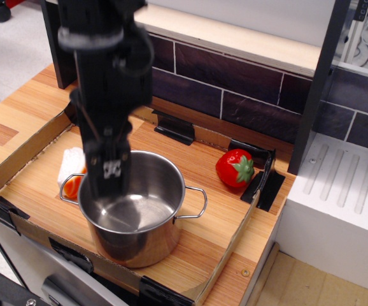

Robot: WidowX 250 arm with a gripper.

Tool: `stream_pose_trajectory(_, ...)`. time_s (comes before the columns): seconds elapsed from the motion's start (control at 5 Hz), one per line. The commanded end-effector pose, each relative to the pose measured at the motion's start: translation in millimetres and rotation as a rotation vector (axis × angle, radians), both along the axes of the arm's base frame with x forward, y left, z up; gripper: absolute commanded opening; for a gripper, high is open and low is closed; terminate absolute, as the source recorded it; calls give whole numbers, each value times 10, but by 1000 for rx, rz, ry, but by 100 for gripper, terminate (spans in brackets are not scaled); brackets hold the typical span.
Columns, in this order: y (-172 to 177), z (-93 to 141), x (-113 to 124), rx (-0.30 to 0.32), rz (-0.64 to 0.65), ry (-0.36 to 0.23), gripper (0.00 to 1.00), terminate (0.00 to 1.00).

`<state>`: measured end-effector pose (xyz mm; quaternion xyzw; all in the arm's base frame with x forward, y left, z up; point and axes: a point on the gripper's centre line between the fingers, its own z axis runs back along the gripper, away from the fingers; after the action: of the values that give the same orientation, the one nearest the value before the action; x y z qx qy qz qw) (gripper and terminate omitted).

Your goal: Topple metal pot

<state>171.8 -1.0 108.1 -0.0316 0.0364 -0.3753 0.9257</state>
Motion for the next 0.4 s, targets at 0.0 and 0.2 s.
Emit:
stream_pose_trajectory(0.0,-103,-164,-88,69,-75,-111,100,0)
stream_pose_trajectory(0.2,-166,-248,-111,96,-82,-165,100,0)
